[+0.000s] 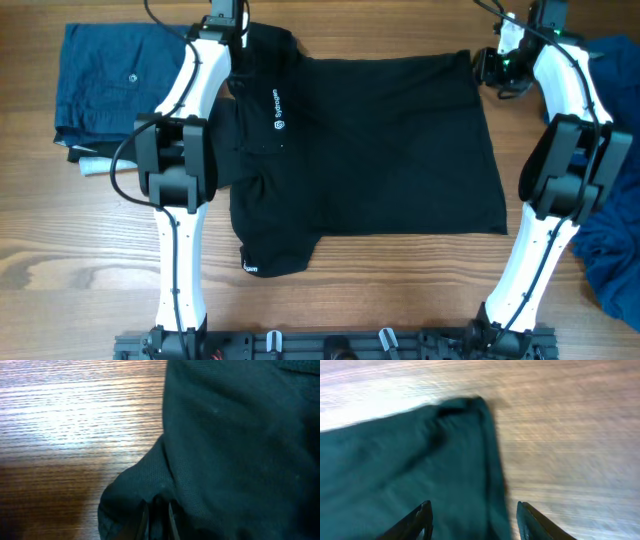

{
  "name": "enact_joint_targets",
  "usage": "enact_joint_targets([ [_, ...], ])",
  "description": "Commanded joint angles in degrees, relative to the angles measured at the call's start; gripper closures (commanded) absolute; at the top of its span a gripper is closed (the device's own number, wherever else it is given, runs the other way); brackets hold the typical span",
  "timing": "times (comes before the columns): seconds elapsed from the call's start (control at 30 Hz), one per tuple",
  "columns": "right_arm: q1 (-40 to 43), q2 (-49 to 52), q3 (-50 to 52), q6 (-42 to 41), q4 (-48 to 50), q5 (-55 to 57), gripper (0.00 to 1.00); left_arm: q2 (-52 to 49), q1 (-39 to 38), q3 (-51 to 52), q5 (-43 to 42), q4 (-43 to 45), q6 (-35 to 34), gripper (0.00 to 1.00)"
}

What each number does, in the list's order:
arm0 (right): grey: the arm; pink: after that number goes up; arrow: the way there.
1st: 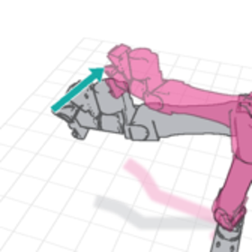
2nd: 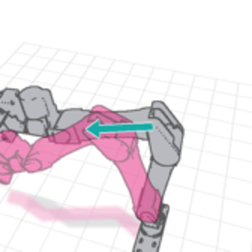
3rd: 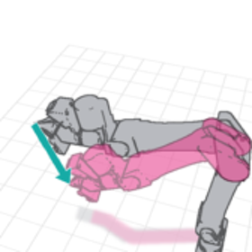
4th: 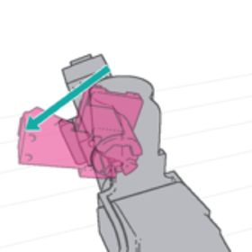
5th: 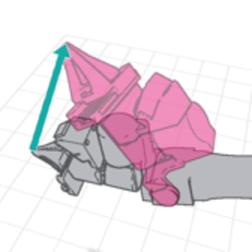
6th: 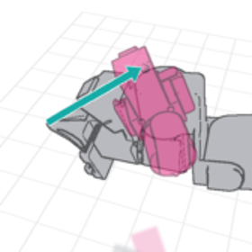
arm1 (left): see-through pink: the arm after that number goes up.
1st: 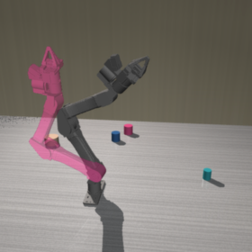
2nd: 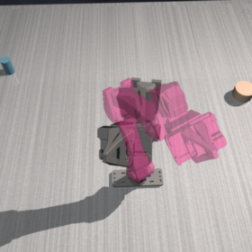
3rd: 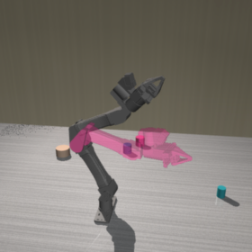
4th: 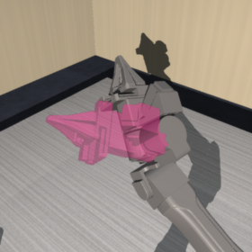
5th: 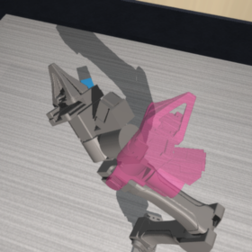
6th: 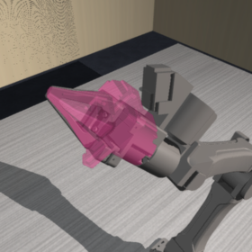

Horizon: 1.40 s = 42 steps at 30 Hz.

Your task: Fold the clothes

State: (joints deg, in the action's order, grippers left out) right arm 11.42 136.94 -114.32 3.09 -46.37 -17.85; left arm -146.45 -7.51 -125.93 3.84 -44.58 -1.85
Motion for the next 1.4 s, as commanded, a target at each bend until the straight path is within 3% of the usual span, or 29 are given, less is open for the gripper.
enact_joint_targets([
  [0.0, -1.6, 1.0, -1.4, -2.3, 1.4, -2.1, 0.44, -1.5, -0.1, -0.4, 0.5, 0.1, -0.5, 0.84],
  [0.17, -1.9, 2.3, -1.4, -2.8, 3.3, -1.6, 0.46, -1.5, -0.1, -0.4, 0.5, -0.4, -0.5, 0.83],
  [0.27, -2.1, 2.9, -1.4, -1.4, 5.0, -5.0, 0.73, -1.5, -0.1, -0.4, 0.5, -0.5, -0.5, 0.83],
  [0.3, -2.3, 3.1, -1.4, -1.6, 5.4, -5.2, 0.78, -1.5, -0.1, -0.4, 0.5, -0.5, -0.5, 0.83],
  [0.53, -5.4, 4.2, -1.4, 1.4, 10.0, -2.6, 0.67, -1.5, -0.1, -0.4, 0.5, -0.7, -0.5, 0.83],
  [0.73, -7.4, 4.3, -1.4, 0.8, 11.9, 8.1, 0.73, -1.5, -0.1, -0.4, 0.5, -1.1, -0.5, 0.84],
  [1.1, -7.3, 9.6, -1.4, -0.6, 13.6, 9.7, 0.82, -1.5, -0.1, -0.4, 0.5, -1.1, -0.6, 0.84],
  [1.37, -6.5, 11.6, -1.5, -4.2, 23.8, 15.5, 0.84, -1.5, -0.1, -0.4, 0.5, -1.3, -0.6, 0.85],
])
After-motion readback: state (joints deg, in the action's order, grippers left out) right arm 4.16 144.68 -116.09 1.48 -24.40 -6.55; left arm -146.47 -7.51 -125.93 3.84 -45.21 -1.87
